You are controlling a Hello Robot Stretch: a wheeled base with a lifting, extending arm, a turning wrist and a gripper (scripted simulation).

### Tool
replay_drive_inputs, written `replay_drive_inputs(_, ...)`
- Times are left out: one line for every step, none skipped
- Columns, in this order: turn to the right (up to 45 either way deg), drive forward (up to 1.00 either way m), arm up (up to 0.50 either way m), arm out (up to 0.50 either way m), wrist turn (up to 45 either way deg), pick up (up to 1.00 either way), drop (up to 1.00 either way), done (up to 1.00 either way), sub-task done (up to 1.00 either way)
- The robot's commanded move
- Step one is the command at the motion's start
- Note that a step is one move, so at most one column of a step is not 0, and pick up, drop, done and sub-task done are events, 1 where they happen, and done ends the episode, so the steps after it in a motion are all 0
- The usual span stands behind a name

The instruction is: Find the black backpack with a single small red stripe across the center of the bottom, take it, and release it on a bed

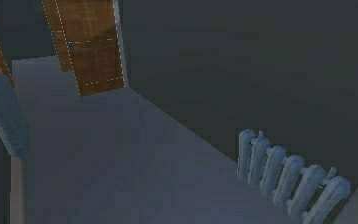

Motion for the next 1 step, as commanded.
replay_drive_inputs(0.0, 0.00, 0.00, 0.00, 0.0, 1.00, 0.00, 0.00, 0.00)
